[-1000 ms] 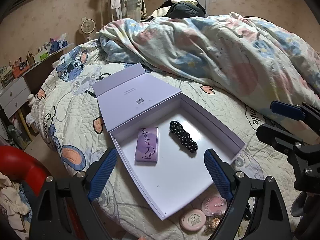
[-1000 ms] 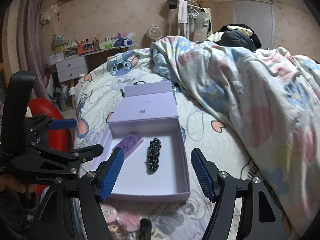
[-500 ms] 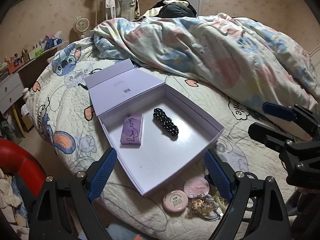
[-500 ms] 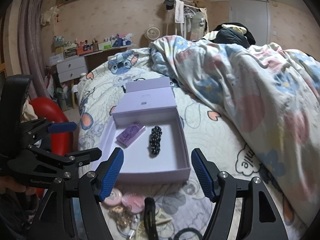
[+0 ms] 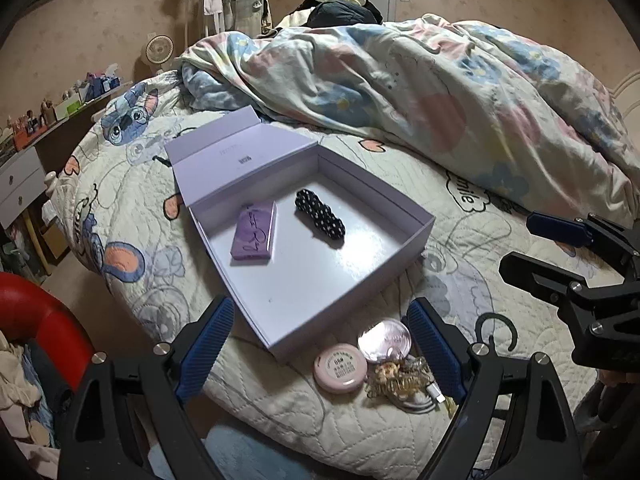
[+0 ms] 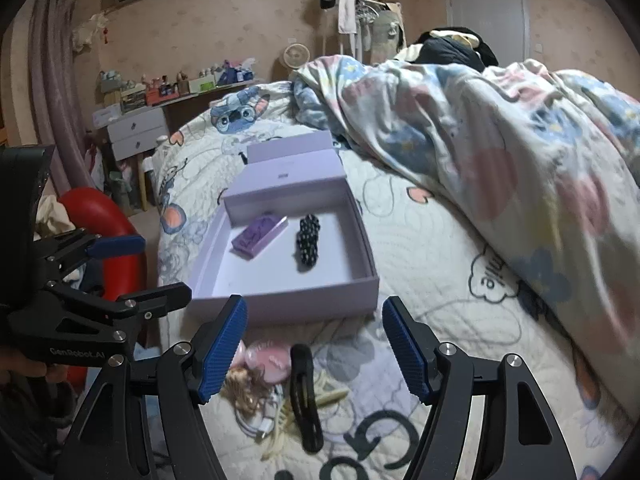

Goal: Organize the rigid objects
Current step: 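Move both tools back from the box to the remaining items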

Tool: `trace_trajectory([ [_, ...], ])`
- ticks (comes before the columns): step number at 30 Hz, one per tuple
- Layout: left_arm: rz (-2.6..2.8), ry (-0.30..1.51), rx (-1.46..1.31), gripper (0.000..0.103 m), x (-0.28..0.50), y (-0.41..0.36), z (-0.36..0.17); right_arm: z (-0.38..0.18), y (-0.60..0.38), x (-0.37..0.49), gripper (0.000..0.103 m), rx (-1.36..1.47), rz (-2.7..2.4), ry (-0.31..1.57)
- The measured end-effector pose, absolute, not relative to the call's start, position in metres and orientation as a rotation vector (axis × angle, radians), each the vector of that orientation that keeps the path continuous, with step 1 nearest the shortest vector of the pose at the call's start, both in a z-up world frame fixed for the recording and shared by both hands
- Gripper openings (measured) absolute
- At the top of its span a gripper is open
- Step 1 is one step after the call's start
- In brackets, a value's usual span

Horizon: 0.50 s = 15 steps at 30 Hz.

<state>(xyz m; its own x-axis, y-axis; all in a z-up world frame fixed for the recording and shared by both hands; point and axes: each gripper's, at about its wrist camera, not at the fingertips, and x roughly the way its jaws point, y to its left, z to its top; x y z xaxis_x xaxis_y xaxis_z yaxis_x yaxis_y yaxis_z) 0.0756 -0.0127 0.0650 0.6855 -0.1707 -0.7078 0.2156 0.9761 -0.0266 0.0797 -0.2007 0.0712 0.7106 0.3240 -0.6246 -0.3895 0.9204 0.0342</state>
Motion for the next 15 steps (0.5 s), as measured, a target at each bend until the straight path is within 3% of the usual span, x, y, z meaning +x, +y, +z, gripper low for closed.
trace_trajectory([
  [15,-0.246,0.841,0.026,0.09,0.061,-0.011,0.017,0.021,-0.204,0.063,0.07,-0.075,0.422,0.744],
])
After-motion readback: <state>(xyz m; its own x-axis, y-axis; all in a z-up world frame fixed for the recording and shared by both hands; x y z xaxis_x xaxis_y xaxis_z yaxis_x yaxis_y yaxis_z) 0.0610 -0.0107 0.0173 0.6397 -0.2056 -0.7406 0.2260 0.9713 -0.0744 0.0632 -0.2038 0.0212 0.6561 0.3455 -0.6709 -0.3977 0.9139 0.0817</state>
